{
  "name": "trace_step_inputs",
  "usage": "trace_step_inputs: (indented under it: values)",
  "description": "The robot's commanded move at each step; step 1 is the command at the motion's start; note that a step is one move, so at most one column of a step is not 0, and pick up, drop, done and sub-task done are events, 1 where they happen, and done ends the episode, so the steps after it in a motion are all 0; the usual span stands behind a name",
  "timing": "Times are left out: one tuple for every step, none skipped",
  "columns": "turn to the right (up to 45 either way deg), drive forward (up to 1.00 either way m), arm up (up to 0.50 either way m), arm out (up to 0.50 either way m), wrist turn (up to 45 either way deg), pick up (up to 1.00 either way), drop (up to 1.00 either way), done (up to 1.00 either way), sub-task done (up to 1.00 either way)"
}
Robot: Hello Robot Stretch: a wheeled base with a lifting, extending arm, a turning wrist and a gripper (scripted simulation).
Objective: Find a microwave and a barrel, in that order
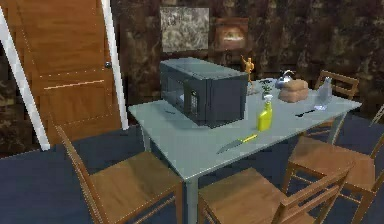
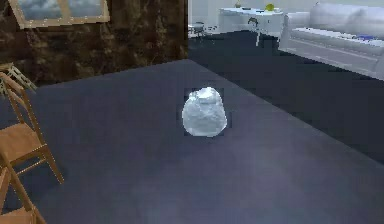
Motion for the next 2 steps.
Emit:
trace_step_inputs:
  values:
    - [0.0, 0.00, 0.00, 0.00, 0.0, 0.00, 0.00, 0.00, 1.00]
    - [45.0, 0.00, 0.00, 0.00, 0.0, 0.00, 0.00, 0.00, 0.00]
